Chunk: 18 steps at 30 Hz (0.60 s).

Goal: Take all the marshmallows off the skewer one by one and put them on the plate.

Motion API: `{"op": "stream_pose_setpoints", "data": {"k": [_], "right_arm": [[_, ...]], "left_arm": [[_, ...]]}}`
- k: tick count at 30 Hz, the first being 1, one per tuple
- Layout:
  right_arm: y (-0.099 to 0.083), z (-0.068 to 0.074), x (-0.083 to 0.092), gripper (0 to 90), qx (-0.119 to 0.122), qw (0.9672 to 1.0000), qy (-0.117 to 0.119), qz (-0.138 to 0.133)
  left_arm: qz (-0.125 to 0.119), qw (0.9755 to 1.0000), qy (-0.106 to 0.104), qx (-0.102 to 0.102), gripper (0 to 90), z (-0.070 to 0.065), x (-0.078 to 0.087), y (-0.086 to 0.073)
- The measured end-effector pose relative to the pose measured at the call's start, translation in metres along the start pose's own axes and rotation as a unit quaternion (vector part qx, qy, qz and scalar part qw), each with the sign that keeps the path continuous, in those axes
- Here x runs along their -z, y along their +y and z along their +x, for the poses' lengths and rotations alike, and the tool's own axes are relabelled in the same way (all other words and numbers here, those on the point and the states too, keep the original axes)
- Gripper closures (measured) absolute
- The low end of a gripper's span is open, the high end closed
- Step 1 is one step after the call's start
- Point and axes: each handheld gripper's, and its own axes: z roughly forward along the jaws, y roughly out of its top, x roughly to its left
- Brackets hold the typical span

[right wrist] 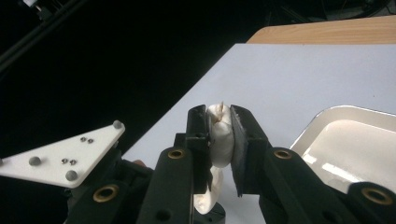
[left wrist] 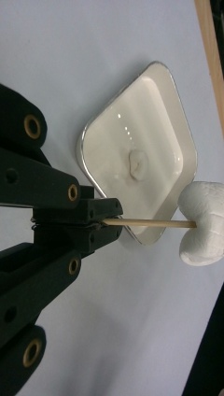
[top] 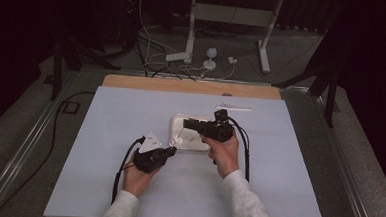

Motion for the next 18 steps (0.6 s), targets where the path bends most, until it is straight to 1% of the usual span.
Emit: {"op": "stream_pose_setpoints", "data": {"k": [4,8,11,13,15,17,18], "right_arm": [[0.0016,0.0007,0.0017,79.6,0.000,1.0000,0.000,-0.010],[0.0024,-0.0005,0.0019,79.7,-0.005,0.9999,-0.001,-0.016],[0.0024,-0.0020,0.0021,79.9,-0.009,0.9997,-0.001,-0.021],[0.0027,-0.0028,0.0027,80.2,-0.013,0.9996,-0.002,-0.024],[0.0029,-0.0035,0.0031,80.7,-0.015,0.9995,-0.003,-0.026],[0.0031,-0.0041,0.0037,81.2,-0.016,0.9995,-0.004,-0.029],[0.0032,-0.0043,0.0040,81.4,-0.016,0.9994,-0.003,-0.029]], "left_arm": [[0.003,1.0000,0.003,-0.002,90.0,0.0009,0.0006,-0.0009],[0.008,0.9999,0.009,-0.007,90.0,0.0010,0.0005,-0.0014],[0.014,0.9995,0.021,-0.017,90.0,-0.0002,0.0002,-0.0015],[0.022,0.9987,0.036,-0.029,90.0,-0.0014,-0.0006,-0.0018],[0.025,0.9985,0.037,-0.032,90.0,-0.0021,-0.0012,-0.0019],[0.028,0.9980,0.044,-0.037,90.0,-0.0023,-0.0010,-0.0021],[0.026,0.9981,0.043,-0.036,90.0,-0.0016,-0.0003,-0.0020]]}}
